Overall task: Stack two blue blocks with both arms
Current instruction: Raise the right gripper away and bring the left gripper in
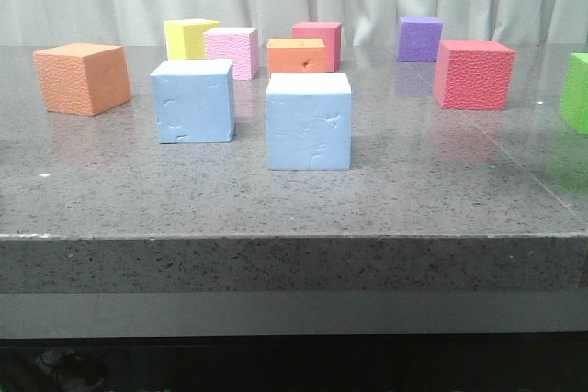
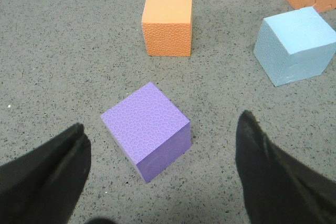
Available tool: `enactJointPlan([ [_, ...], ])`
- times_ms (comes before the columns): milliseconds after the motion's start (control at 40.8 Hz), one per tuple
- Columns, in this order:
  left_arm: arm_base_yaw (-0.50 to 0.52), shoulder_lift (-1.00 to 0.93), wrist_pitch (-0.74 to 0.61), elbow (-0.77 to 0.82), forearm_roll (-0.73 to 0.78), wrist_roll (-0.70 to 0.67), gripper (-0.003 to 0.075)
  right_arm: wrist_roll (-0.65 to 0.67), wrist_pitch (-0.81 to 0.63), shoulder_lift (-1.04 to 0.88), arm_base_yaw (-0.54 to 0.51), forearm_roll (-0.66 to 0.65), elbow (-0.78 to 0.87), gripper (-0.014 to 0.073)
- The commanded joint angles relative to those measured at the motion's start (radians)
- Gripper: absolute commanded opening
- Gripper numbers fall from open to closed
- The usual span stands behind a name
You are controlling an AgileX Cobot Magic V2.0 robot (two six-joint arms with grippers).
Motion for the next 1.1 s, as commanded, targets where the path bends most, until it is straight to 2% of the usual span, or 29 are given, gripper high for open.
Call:
enactJointPlan([
  [0,-0.007,0.002,-0.067,-0.037,-0.003,-0.002,0.0556,0.105,-0.044,-0.130,-0.005,-0.109,0.082,0.0654],
  [172,-0.007,0.002,-0.067,-0.037,-0.024,-0.002,0.0556,0.121,-0.042,-0.290,-0.005,-0.083,0.246,0.0654],
  [344,-0.017,0.007,-0.076,-0.043,-0.053,0.002,0.0556,0.145,-0.060,-0.413,-0.005,-0.079,0.343,0.0654],
  [466,-0.102,0.040,-0.063,-0.091,-0.053,0.010,0.0556,0.145,-0.035,-0.444,-0.005,-0.079,0.357,0.0654],
  [663,-0.296,0.132,-0.113,-0.164,-0.053,0.010,0.0556,0.145,-0.024,-0.445,-0.005,-0.079,0.357,0.0654],
  [785,-0.367,0.238,-0.103,-0.236,0.005,-0.080,0.0556,0.145,-0.024,-0.443,-0.005,-0.079,0.357,0.0654],
  [933,-0.392,0.382,-0.026,-0.367,0.169,-0.297,0.0563,0.145,-0.024,-0.443,-0.005,-0.079,0.357,0.0654],
  [1080,-0.397,0.549,0.005,-0.502,0.184,-0.399,0.0582,0.145,-0.023,-0.443,-0.005,-0.079,0.357,0.0654],
])
